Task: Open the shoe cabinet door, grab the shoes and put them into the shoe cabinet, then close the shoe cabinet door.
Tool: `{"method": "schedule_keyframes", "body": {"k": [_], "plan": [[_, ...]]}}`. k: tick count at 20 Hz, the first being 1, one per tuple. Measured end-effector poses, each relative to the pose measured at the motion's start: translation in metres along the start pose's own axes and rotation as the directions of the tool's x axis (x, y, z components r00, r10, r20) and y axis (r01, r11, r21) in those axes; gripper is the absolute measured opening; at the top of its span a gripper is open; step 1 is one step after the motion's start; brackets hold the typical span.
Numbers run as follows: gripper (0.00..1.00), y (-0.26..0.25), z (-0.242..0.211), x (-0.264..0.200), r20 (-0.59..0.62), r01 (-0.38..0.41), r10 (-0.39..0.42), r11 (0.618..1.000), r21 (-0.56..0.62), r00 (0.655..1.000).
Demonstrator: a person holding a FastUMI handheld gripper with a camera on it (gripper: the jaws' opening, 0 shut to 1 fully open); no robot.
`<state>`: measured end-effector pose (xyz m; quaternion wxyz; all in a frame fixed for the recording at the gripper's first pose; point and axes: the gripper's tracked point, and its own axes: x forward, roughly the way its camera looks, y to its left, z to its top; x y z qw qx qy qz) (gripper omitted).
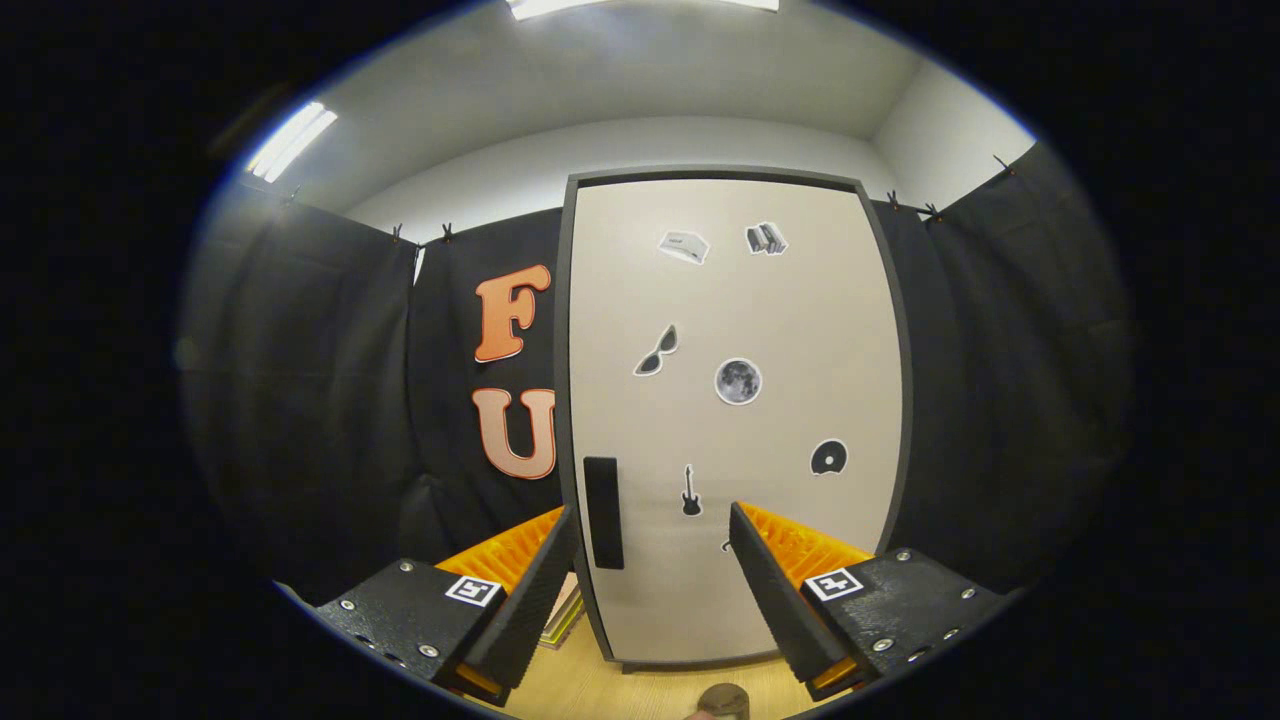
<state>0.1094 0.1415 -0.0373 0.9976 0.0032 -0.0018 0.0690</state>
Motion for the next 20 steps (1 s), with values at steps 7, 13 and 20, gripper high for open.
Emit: {"method": "schedule_keyframes", "body": {"k": [7, 13, 20], "plan": [[0.92, 0.024, -0.024, 0.068, 0.006, -0.02, 0.02, 0.999, -0.025, 1.0], [0.75, 0.037, -0.056, 0.118, -0.052, -0.034, 0.032, 0.999, -0.039, 0.998], [0.38, 0.046, -0.064, 0.133, -0.049, 0.002, -0.004, 0.998, -0.055, 0.999]]}}
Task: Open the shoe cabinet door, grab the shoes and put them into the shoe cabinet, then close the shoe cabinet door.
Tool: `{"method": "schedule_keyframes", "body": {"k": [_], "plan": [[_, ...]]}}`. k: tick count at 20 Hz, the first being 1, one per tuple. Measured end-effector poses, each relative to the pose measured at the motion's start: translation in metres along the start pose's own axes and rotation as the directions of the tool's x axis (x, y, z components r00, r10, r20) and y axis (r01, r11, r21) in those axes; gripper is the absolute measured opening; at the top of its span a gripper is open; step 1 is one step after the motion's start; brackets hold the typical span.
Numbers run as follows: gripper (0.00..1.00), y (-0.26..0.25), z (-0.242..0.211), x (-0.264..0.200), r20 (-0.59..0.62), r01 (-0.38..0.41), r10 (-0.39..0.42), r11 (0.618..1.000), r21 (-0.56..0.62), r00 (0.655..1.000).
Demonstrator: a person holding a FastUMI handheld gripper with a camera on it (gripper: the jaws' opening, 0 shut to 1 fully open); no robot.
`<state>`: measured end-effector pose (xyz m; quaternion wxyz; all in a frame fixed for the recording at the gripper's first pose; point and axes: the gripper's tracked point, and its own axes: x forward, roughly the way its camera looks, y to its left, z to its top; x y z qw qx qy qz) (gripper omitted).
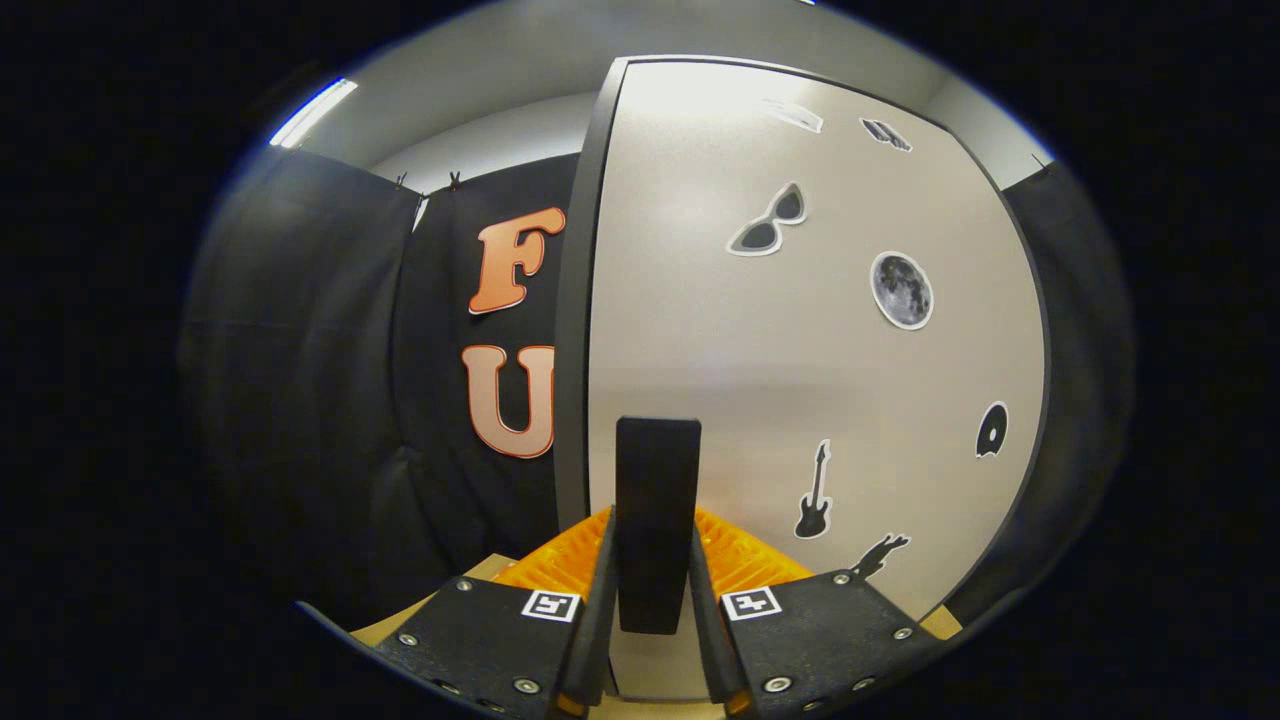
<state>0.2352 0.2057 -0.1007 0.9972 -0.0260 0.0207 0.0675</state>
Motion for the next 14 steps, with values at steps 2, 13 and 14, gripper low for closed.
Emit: {"method": "schedule_keyframes", "body": {"k": [2, 13, 14], "plan": [[0.34, 0.0, -0.001, -0.001, -0.024, 0.001, 0.001, 0.999, 0.043, 1.0], [0.23, -0.008, 0.002, -0.047, -0.044, -0.003, 0.005, 0.999, 0.045, 0.999], [0.23, -0.01, 0.003, -0.057, -0.042, 0.0, 0.001, 0.999, 0.045, 0.999]]}}
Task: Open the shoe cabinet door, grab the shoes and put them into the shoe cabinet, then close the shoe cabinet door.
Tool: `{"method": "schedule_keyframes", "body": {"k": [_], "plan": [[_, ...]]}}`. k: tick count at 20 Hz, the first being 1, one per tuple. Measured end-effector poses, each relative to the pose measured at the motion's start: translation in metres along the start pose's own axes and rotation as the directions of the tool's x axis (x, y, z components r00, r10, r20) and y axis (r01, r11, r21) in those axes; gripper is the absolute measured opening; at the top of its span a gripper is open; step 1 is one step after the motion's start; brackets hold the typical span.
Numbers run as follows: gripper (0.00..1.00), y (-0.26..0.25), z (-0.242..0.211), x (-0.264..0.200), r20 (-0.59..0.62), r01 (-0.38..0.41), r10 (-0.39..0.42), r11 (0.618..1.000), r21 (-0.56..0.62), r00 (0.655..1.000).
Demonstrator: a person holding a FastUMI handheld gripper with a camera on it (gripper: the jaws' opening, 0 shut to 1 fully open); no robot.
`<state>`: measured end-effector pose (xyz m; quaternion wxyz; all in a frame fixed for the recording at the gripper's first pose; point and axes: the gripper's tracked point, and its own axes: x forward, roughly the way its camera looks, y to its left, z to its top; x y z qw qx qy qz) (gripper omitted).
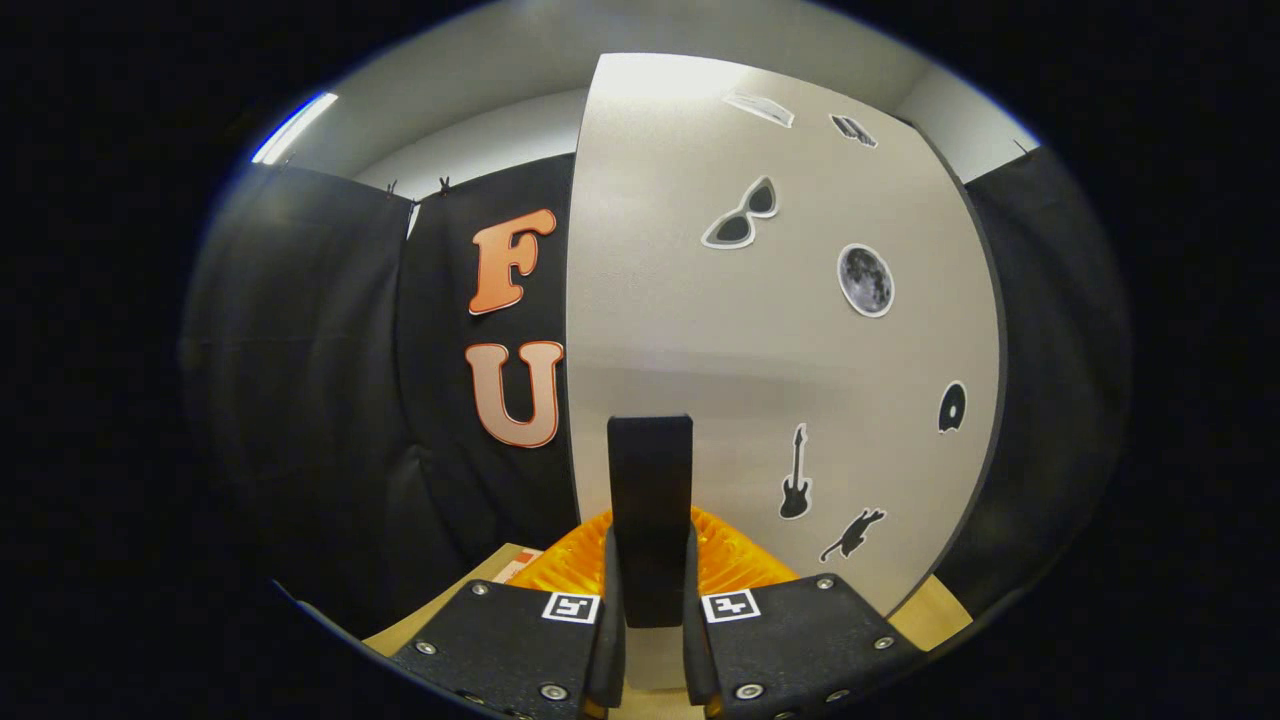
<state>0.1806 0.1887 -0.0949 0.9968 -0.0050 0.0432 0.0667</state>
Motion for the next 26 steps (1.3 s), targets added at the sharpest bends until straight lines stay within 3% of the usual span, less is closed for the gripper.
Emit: {"method": "schedule_keyframes", "body": {"k": [11, 20, 26], "plan": [[0.23, -0.046, 0.0, -0.084, 0.01, 0.023, -0.023, 1.0, -0.001, 1.0], [0.23, -0.113, -0.004, -0.148, 0.045, -0.153, 0.153, 0.988, -0.002, 0.987], [0.22, -0.169, -0.008, -0.173, 0.061, -0.201, 0.2, 0.979, 0.019, 0.978]]}}
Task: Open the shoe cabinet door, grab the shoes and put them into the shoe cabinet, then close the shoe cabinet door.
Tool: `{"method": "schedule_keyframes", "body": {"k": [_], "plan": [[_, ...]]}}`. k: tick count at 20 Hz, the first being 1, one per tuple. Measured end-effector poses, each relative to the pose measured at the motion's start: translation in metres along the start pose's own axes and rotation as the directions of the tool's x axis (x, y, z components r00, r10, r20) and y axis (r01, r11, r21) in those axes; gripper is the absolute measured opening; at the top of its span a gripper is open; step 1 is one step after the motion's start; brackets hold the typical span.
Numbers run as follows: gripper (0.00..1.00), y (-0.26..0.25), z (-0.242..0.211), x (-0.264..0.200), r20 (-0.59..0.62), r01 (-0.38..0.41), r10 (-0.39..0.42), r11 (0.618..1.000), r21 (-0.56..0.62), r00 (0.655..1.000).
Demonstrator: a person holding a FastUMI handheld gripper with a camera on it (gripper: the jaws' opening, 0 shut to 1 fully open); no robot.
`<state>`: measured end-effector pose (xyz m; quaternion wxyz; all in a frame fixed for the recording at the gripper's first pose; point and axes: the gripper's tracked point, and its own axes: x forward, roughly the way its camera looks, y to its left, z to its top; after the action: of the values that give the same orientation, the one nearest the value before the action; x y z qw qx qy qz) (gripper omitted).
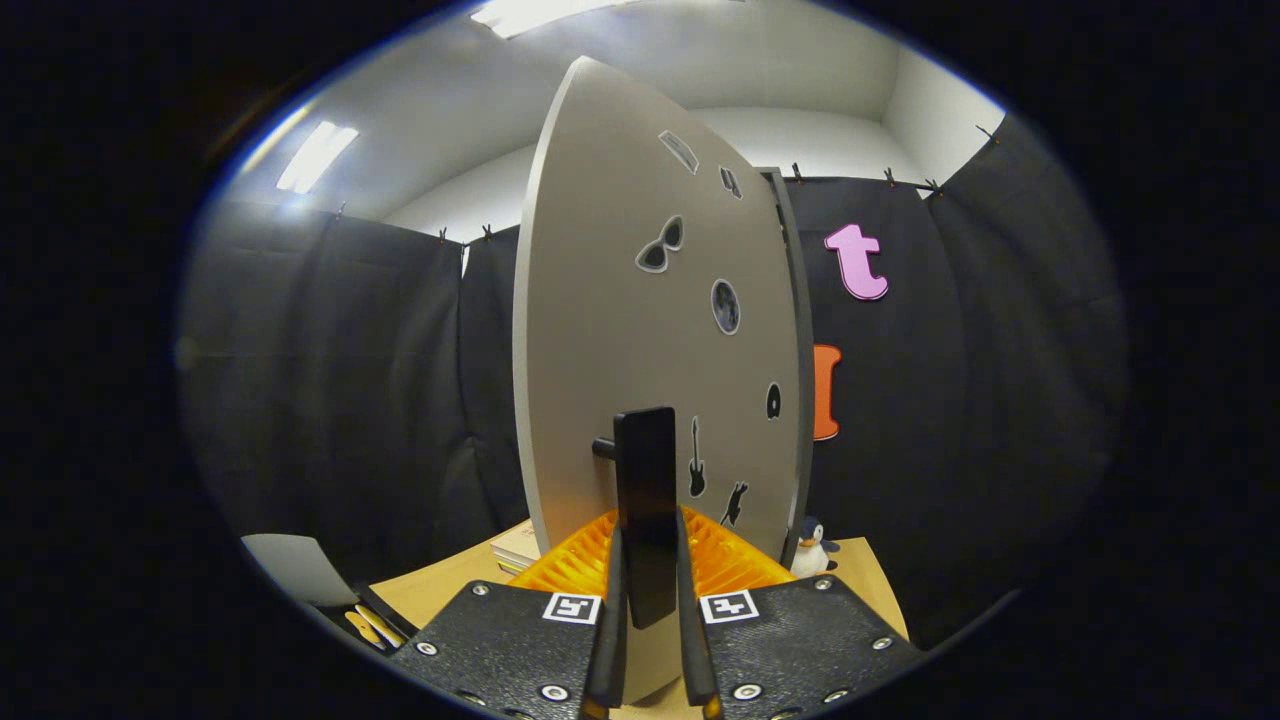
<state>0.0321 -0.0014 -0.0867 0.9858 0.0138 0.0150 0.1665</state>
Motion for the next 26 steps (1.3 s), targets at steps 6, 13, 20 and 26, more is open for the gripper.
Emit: {"method": "schedule_keyframes", "body": {"k": [6, 13, 20, 26], "plan": [[0.22, -0.044, 0.001, -0.018, 0.01, 0.017, -0.017, 1.0, 0.007, 1.0], [0.21, -0.093, 0.0, -0.031, 0.007, 0.077, -0.077, 0.996, -0.043, 0.997], [0.15, -0.14, 0.001, -0.042, 0.019, 0.156, -0.155, 0.987, -0.049, 0.988], [0.14, -0.137, 0.005, -0.051, 0.038, 0.185, -0.183, 0.979, -0.088, 0.982]]}}
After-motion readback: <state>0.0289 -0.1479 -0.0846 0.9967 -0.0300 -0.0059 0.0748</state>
